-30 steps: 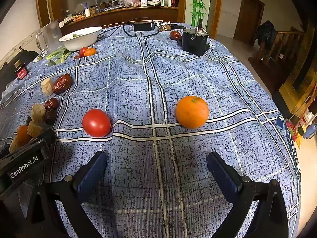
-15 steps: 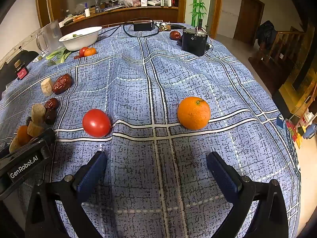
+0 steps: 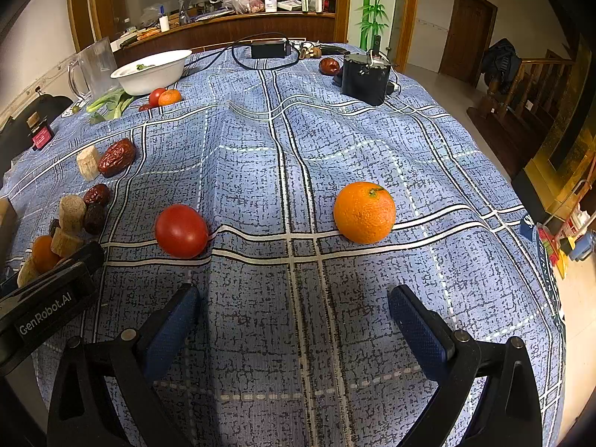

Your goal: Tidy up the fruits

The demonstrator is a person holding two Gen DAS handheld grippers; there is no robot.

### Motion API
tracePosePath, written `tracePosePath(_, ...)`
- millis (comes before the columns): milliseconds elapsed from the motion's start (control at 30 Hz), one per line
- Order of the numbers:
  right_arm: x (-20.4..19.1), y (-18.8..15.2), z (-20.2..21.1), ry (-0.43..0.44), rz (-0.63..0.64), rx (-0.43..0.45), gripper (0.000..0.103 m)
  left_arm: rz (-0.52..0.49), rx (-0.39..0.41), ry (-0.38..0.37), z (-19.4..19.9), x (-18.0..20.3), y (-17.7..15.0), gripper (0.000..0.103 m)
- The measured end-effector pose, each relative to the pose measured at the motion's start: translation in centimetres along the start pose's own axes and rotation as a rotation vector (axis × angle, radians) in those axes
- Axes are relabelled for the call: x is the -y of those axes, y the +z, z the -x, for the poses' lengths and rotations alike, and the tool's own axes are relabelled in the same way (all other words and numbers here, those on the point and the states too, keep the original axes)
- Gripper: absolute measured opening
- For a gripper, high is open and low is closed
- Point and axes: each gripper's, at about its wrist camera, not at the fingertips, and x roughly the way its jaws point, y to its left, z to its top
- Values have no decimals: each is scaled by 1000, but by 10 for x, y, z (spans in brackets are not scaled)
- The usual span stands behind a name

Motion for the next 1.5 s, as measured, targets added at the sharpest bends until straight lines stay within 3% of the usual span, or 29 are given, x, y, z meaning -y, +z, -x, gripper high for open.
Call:
tracePosePath(833,2,-1,1,-1,1,0,102,2,-1,2,0,0,0,103)
tracePosePath(1133,2,4,1,2,2,-42,102,-112,-121,-81,-5,-3,11,103)
tracePosePath(1233,2,6,0,3,3,-60,102,-72,-174,-177,8,-16,7,101)
tracePosePath(1300,1,11,-4,4,2,-88,102,-38,-219,-237,17,-26,7,88)
tracePosePath(1400,0,13,-1,-7,-17,-112,101,-26,-200,-238,42,-39,6,87)
tracePosePath(1500,-7,16,19,-19,-3,-46,101,-47,-133,-190,74,-50,7,87)
